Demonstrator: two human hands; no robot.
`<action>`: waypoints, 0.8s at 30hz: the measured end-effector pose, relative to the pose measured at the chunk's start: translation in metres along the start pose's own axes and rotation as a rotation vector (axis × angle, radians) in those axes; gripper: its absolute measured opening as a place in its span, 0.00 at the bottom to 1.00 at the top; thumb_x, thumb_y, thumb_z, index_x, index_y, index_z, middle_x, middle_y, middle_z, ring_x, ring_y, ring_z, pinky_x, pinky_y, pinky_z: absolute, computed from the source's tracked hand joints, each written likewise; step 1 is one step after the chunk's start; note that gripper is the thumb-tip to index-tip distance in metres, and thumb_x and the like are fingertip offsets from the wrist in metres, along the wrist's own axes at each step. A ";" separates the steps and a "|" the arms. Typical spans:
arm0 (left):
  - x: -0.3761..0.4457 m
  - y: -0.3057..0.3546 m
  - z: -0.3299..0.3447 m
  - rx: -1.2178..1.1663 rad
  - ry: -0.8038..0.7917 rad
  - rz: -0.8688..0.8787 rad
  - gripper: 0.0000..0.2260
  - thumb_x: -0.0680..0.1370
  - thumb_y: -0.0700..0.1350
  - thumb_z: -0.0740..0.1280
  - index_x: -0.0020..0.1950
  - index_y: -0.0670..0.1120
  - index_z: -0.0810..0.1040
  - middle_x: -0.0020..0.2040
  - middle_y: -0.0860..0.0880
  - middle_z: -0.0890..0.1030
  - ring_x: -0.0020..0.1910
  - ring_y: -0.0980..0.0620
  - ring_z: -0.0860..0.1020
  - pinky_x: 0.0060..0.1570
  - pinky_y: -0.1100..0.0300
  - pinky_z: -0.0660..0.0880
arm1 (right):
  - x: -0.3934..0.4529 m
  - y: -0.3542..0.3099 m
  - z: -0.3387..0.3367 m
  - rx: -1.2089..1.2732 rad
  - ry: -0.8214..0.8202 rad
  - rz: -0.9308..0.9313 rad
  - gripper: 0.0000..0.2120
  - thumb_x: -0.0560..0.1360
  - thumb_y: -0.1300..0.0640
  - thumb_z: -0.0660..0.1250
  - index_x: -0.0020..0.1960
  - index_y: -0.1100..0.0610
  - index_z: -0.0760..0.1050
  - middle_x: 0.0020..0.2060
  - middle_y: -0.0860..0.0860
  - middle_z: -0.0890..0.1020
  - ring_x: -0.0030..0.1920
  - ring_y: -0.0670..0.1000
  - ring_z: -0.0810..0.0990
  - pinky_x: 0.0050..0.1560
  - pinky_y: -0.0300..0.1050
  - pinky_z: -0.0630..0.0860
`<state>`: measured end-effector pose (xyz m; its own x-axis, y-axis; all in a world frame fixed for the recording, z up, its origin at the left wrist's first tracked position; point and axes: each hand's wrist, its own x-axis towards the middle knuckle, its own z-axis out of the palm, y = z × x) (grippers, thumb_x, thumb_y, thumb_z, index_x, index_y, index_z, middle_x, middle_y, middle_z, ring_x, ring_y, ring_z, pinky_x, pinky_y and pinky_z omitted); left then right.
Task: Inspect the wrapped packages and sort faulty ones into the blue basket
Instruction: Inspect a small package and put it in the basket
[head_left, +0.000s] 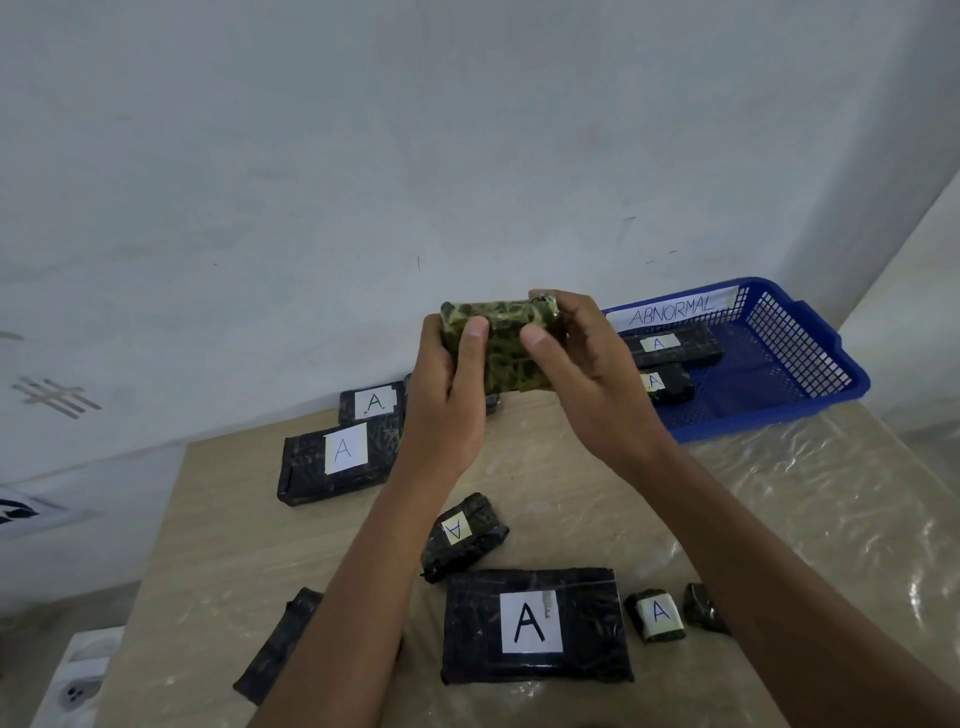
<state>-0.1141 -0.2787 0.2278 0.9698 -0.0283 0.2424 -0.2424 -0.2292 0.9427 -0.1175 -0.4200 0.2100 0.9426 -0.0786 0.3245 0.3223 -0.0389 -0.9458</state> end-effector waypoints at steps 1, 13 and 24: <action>0.000 0.001 -0.001 0.014 0.007 0.010 0.10 0.86 0.51 0.58 0.57 0.46 0.73 0.43 0.53 0.78 0.41 0.63 0.77 0.43 0.69 0.74 | 0.000 0.000 -0.001 -0.038 -0.004 -0.010 0.14 0.83 0.57 0.66 0.67 0.59 0.74 0.54 0.52 0.83 0.55 0.49 0.83 0.56 0.46 0.81; 0.006 -0.001 -0.014 0.029 -0.047 0.001 0.09 0.85 0.47 0.64 0.54 0.42 0.79 0.42 0.48 0.82 0.40 0.56 0.79 0.41 0.64 0.76 | 0.001 -0.002 -0.008 0.044 -0.019 0.110 0.19 0.80 0.59 0.71 0.70 0.56 0.74 0.55 0.52 0.86 0.55 0.50 0.86 0.55 0.50 0.84; 0.004 0.002 -0.009 -0.072 0.012 -0.026 0.07 0.83 0.43 0.68 0.59 0.45 0.82 0.50 0.51 0.87 0.50 0.57 0.85 0.48 0.67 0.78 | 0.000 -0.003 -0.003 0.188 0.009 0.118 0.21 0.82 0.63 0.67 0.74 0.57 0.70 0.56 0.54 0.86 0.59 0.52 0.85 0.61 0.48 0.81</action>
<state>-0.1114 -0.2702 0.2331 0.9755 -0.0118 0.2198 -0.2189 -0.1592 0.9627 -0.1190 -0.4225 0.2130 0.9743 -0.0806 0.2102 0.2207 0.1578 -0.9625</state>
